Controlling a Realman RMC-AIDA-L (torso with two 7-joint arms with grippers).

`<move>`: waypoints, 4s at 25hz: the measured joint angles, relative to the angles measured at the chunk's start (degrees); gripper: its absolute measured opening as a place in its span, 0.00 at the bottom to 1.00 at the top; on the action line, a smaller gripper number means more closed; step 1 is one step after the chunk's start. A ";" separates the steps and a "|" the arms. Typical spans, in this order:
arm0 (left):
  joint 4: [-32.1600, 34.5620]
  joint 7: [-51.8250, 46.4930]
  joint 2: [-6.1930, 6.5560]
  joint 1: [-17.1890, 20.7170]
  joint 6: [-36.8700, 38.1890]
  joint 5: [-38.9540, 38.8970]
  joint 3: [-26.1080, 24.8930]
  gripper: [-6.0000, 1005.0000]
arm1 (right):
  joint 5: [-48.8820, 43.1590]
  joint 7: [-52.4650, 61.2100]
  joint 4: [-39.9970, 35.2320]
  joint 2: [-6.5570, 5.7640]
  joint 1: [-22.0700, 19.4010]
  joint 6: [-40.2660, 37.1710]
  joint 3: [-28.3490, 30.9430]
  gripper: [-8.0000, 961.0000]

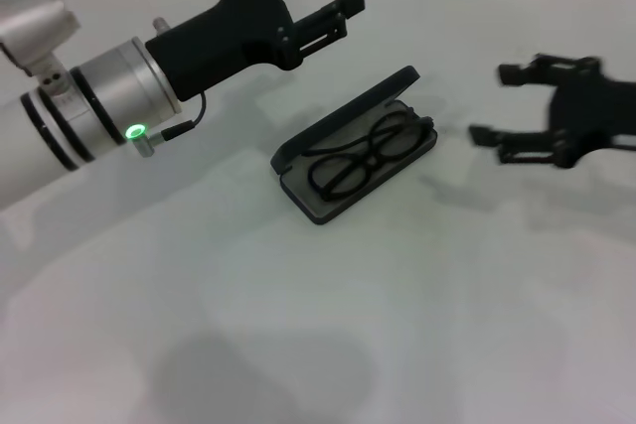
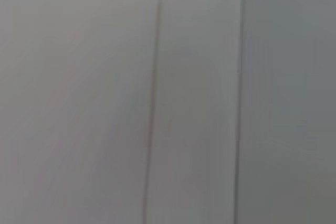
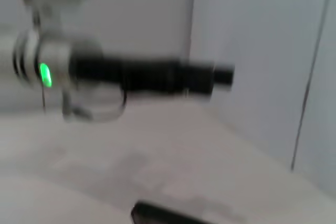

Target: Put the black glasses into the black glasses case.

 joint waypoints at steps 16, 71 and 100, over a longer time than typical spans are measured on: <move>-1.77 -9.62 -0.51 -6.35 -24.72 13.82 1.81 0.66 | 3.26 -12.50 18.43 0.12 4.94 -4.34 11.26 0.83; 2.74 7.84 3.44 3.51 11.97 2.75 10.83 0.66 | 3.71 -15.05 18.99 -0.06 7.74 -10.79 10.36 0.83; 4.75 12.04 7.11 14.68 24.06 6.59 7.45 0.66 | 8.53 -40.11 40.80 0.73 17.11 -21.56 8.47 0.83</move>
